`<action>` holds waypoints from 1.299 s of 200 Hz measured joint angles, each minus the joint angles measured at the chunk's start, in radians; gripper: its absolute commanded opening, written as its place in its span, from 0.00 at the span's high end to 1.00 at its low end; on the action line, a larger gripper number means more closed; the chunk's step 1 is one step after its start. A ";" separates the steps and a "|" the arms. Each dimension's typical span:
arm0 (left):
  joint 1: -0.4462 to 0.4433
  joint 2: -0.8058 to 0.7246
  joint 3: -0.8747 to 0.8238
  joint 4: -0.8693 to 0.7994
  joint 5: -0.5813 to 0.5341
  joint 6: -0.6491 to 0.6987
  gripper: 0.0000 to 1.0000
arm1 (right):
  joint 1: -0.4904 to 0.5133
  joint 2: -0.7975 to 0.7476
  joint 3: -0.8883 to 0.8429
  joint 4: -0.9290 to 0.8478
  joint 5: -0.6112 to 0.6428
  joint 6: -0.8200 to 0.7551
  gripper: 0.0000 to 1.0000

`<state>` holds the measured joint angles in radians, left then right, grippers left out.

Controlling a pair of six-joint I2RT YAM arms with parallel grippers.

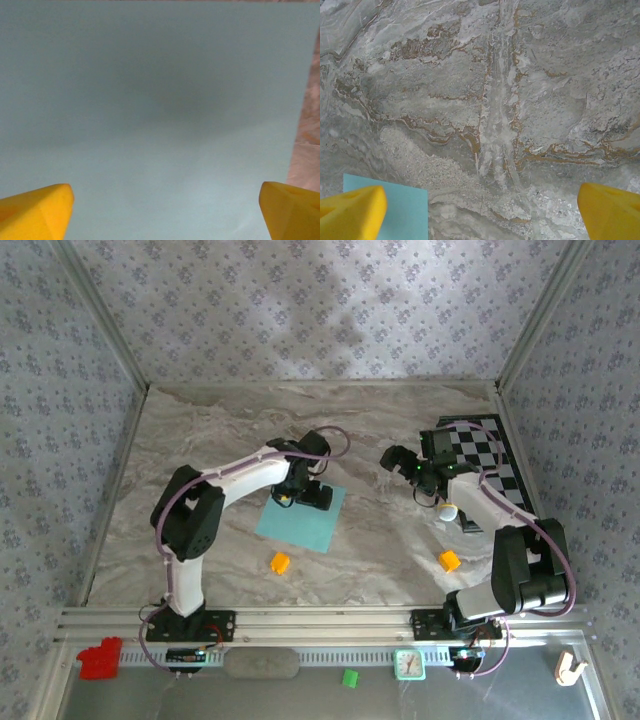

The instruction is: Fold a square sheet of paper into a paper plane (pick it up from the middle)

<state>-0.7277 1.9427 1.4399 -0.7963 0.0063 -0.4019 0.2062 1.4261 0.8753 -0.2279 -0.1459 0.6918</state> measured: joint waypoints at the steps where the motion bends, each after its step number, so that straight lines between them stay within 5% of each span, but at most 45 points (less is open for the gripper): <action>1: 0.000 0.002 0.001 -0.001 0.000 0.002 0.09 | 0.000 0.000 0.000 0.000 0.000 0.000 0.00; 203: 0.001 0.123 0.058 -0.076 -0.015 0.068 0.23 | -0.004 0.003 0.000 0.005 -0.016 0.001 0.00; 260: 0.002 0.090 0.021 -0.042 -0.002 0.042 0.50 | -0.004 0.002 0.000 0.021 -0.016 0.001 0.00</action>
<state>-0.7254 2.0323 1.4609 -0.8387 0.0040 -0.3599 0.2024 1.4281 0.8749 -0.2066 -0.1616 0.6930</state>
